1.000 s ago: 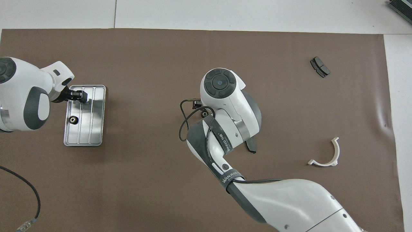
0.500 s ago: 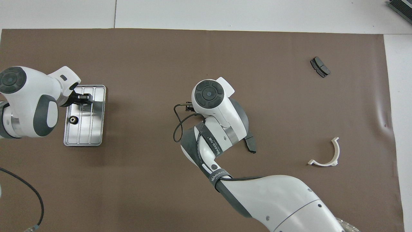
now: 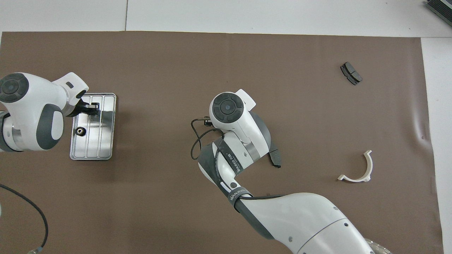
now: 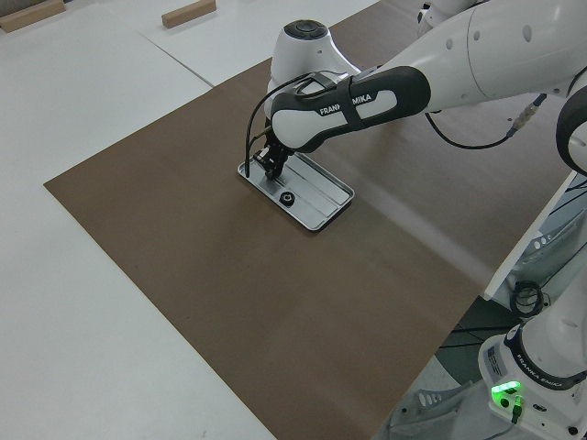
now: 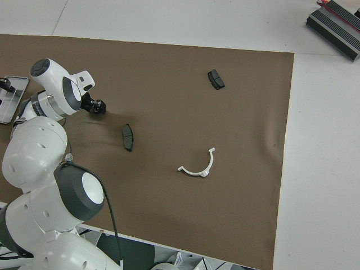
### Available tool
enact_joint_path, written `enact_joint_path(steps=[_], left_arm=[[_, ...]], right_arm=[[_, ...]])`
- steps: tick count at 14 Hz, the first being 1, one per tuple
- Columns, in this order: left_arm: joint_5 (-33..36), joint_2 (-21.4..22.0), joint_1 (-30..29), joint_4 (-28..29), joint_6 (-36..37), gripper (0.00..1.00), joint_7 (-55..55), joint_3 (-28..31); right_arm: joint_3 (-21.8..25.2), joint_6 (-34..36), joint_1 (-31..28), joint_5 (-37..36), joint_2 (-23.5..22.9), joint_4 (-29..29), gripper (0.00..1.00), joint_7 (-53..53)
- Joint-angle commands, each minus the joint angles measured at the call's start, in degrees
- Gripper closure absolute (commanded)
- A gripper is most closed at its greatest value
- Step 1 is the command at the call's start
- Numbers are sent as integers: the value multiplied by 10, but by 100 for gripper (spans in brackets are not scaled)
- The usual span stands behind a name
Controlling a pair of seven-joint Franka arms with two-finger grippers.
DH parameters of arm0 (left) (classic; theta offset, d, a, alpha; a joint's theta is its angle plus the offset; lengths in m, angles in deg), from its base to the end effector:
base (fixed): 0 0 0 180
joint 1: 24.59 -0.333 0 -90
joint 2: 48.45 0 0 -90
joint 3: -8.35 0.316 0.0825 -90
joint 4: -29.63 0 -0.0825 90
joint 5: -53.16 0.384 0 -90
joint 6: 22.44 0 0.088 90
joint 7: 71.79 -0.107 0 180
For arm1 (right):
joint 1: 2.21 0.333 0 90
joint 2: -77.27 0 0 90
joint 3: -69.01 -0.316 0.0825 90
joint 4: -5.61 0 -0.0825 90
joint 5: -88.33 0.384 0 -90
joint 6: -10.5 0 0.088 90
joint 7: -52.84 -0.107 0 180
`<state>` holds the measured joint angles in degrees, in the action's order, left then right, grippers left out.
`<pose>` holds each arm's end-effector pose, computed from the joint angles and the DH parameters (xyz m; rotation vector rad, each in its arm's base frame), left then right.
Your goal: Place bearing gear from tray to pile
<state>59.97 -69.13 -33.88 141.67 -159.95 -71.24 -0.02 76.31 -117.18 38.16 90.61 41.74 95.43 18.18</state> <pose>0.6235 0.0151 0.3026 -3.1043 0.0728 -0.1380 0.5821 0.3962 0.2868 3.1311 -0.0410 0.0957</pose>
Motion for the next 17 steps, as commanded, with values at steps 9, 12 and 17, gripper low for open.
enact_joint_path(steps=[9, 12, 17], left_arm=[[-3, 6, 46, -87, 121, 100, 120, -2], [-49, 14, 83, -99, 149, 100, 207, -3], [-50, 15, 184, -99, 151, 100, 392, -3]], right_arm=[[-4, -4, -2, -9, 10, 8, 100, 7], [3, 33, -6, -11, 22, -4, 100, 3], [5, 116, -97, -15, 120, 11, 100, 98]])
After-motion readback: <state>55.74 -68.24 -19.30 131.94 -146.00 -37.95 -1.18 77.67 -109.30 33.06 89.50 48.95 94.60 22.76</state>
